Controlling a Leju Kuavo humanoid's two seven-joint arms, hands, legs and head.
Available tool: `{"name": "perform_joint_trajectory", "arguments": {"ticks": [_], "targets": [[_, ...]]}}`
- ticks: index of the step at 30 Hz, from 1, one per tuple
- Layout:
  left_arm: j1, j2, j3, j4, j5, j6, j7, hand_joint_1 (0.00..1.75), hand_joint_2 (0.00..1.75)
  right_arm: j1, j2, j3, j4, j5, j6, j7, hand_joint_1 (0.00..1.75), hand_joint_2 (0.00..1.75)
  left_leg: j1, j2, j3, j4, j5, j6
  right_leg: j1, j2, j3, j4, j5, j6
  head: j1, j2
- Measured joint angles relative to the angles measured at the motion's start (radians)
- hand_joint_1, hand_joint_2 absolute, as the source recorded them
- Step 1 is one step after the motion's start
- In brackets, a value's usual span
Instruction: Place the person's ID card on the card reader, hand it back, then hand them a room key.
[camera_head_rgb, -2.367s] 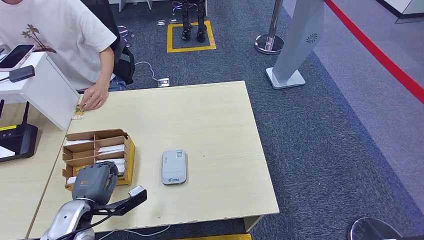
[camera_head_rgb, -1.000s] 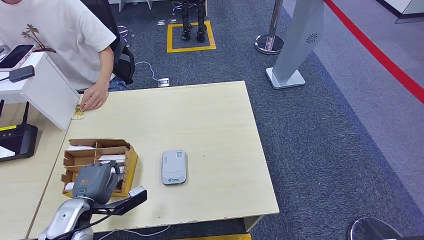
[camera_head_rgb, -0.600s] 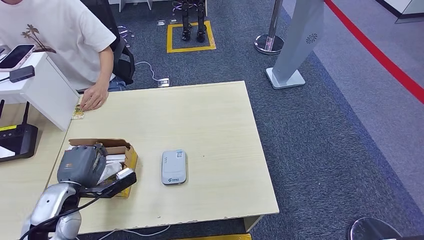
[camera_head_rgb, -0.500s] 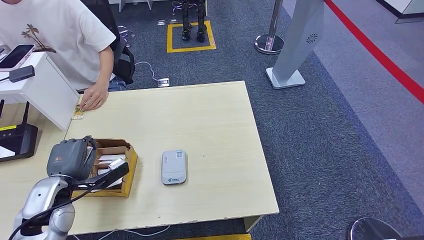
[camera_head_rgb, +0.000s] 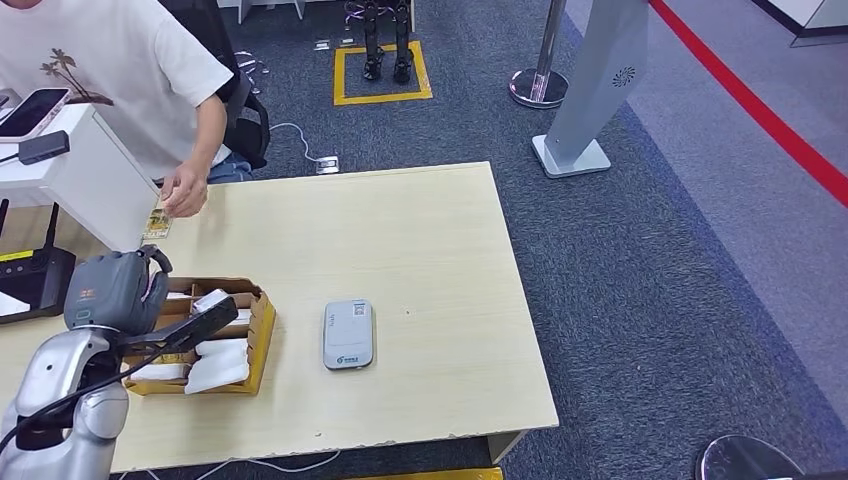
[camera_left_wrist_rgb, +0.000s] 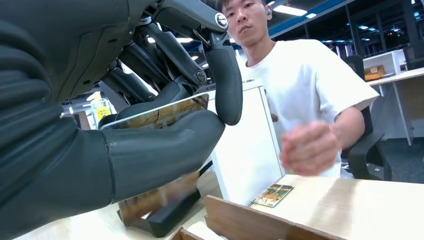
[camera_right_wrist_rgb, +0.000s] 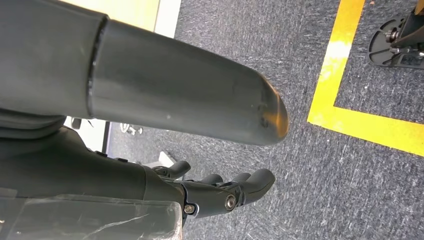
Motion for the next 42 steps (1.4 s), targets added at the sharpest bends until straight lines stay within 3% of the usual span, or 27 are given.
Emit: {"name": "perform_joint_trajectory", "arguments": {"ticks": [8, 21, 35, 36, 39, 40, 42], "targets": [[-0.01, 0.0, 0.01, 0.001, 0.006, -0.002, -0.002, 1.75, 1.75, 0.0, 0.0, 0.0, 0.0, 0.008, 0.0, 0.0, 0.0, 0.0, 0.0, 0.0, 0.0, 0.0, 0.0, 0.0, 0.0, 0.0, 0.0, 0.0, 0.0, 0.0, 0.0, 0.0], [-0.093, 0.0, 0.03, 0.064, -0.019, -0.017, -0.006, 1.75, 1.75, -0.001, 0.0, 0.0, 0.0, 0.029, 0.005, 0.001, 0.0, 0.0, 0.0, 0.0, 0.0, 0.0, 0.0, 0.0, 0.0, 0.0, 0.0, 0.0, 0.0, 0.0, 0.0, 0.0], [-0.107, -0.005, 0.03, 0.087, -0.02, -0.018, -0.006, 1.75, 1.75, -0.001, 0.0, 0.0, 0.0, 0.029, 0.004, 0.002, 0.0, 0.0, 0.0, 0.0, 0.0, 0.0, 0.0, 0.0, 0.0, 0.0, 0.0, 0.0, 0.0, 0.0, 0.0, 0.0], [-0.107, -0.005, 0.03, 0.088, -0.02, -0.018, -0.006, 1.64, 1.75, -0.001, 0.0, 0.0, 0.0, 0.028, 0.004, 0.003, 0.0, 0.0, 0.0, 0.0, 0.0, 0.0, 0.0, 0.0, 0.0, 0.0, 0.0, 0.0, 0.0, 0.0, 0.0, 0.0], [-0.107, -0.006, 0.03, 0.088, -0.02, -0.016, -0.006, 0.33, 1.75, -0.001, 0.0, 0.0, 0.0, 0.025, 0.004, 0.003, 0.0, 0.0, 0.0, 0.0, 0.0, 0.0, 0.0, 0.0, 0.0, 0.0, 0.0, 0.0, 0.0, 0.0, 0.0, 0.0], [-0.107, -0.006, 0.03, 0.088, -0.02, -0.014, -0.006, 0.0, 1.31, -0.001, 0.0, 0.0, 0.0, 0.024, 0.004, 0.004, 0.0, 0.0, 0.0, 0.0, 0.0, 0.0, 0.0, 0.0, 0.0, 0.0, 0.0, 0.0, 0.0, 0.0, 0.0, 0.0], [-0.108, -0.011, 0.03, 0.088, -0.019, -0.006, -0.005, 0.0, 0.44, -0.001, 0.0, 0.0, 0.0, 0.021, 0.004, 0.004, 0.0, 0.0, 0.0, 0.0, 0.0, 0.0, 0.0, 0.0, 0.0, 0.0, 0.0, 0.0, 0.0, 0.0, 0.0, 0.0]]}}
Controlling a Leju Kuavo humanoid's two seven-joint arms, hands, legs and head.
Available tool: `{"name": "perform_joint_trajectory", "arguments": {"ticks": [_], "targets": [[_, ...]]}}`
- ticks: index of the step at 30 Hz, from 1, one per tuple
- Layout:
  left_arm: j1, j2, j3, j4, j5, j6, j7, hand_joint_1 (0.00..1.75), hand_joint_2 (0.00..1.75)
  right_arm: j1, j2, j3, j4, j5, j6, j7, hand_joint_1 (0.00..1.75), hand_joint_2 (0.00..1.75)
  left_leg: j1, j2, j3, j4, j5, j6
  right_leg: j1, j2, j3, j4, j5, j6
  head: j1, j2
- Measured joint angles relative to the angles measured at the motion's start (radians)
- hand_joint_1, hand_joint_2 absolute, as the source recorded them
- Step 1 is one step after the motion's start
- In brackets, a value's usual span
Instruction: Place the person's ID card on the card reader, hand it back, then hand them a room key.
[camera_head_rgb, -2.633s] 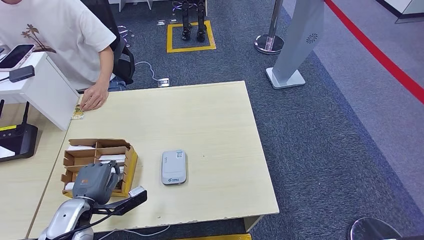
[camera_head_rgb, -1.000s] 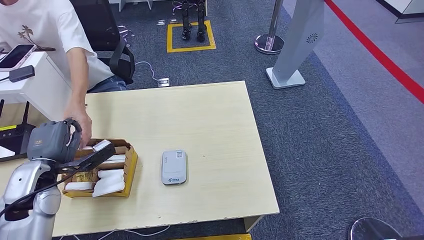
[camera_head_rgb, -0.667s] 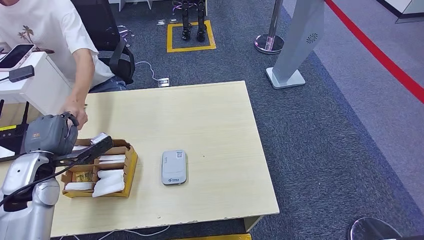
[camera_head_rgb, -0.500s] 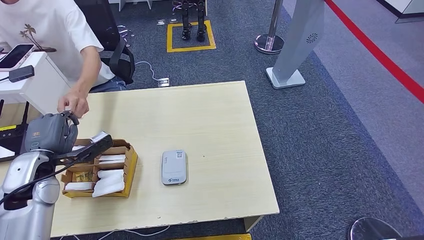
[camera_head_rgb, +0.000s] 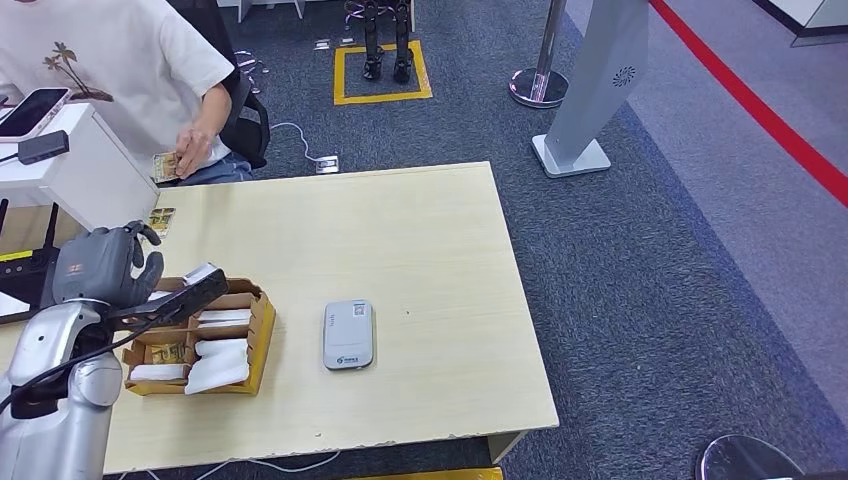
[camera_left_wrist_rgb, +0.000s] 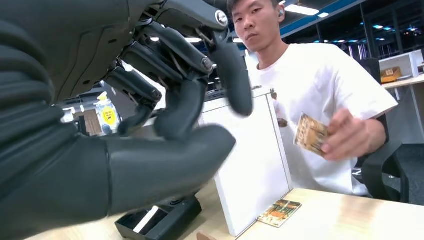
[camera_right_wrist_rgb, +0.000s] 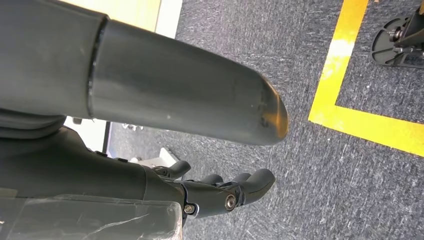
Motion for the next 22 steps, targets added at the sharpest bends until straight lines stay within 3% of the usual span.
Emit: {"name": "perform_joint_trajectory", "arguments": {"ticks": [1, 2, 6, 9, 15, 19, 22], "targets": [[0.0, -0.004, 0.0, 0.0, 0.0, 0.004, 0.001, 0.0, 0.0, 0.0, 0.0, 0.0, 0.0, -0.002, 0.0, 0.0, 0.0, 0.0, 0.0, 0.0, 0.0, 0.0, 0.0, 0.0, 0.0, 0.0, 0.0, 0.0, 0.0, 0.0, 0.0, 0.0], [-0.001, -0.009, 0.0, 0.0, 0.0, 0.008, 0.002, 0.0, 0.0, 0.0, 0.0, 0.0, 0.0, -0.003, 0.0, 0.0, 0.0, 0.0, 0.0, 0.0, 0.0, 0.0, 0.0, 0.0, 0.0, 0.0, 0.0, 0.0, 0.0, 0.0, 0.0, 0.0], [0.006, -0.035, 0.003, -0.007, 0.005, 0.038, 0.0, 0.0, 1.75, 0.0, 0.0, 0.0, 0.0, -0.011, -0.001, 0.001, 0.0, 0.0, 0.0, 0.0, 0.0, 0.0, 0.0, 0.0, 0.0, 0.0, 0.0, 0.0, 0.0, 0.0, 0.0, 0.0], [0.048, -0.073, 0.007, -0.045, 0.026, 0.082, -0.02, 0.0, 1.75, 0.0, 0.0, 0.0, 0.0, -0.022, -0.004, 0.004, 0.0, 0.0, 0.0, 0.0, 0.0, 0.0, 0.0, 0.001, 0.0, 0.0, 0.0, 0.0, 0.0, 0.0, 0.0, 0.0], [0.214, -0.208, 0.008, -0.189, 0.105, 0.205, -0.09, 0.0, 1.75, 0.002, 0.0, 0.0, 0.0, -0.057, -0.016, 0.011, 0.0, 0.0, -0.001, 0.001, 0.0, 0.0, -0.002, 0.002, 0.0, 0.001, 0.0, -0.002, 0.0, 0.001, 0.0, 0.0], [0.271, -0.263, 0.008, -0.245, 0.125, 0.224, -0.105, 0.0, 0.0, 0.002, 0.0, 0.0, 0.0, -0.063, -0.019, 0.012, 0.0, 0.0, -0.001, 0.001, 0.0, 0.0, -0.003, 0.003, 0.0, 0.0, 0.0, -0.002, -0.001, 0.001, 0.0, 0.0], [0.293, -0.287, 0.008, -0.27, 0.157, 0.241, -0.127, 0.0, 0.0, 0.003, 0.0, 0.0, 0.0, -0.066, -0.02, 0.013, 0.0, 0.0, 0.0, 0.001, 0.0, 0.0, -0.003, 0.003, 0.0, 0.0, 0.0, -0.002, -0.001, 0.001, 0.0, 0.0]]}}
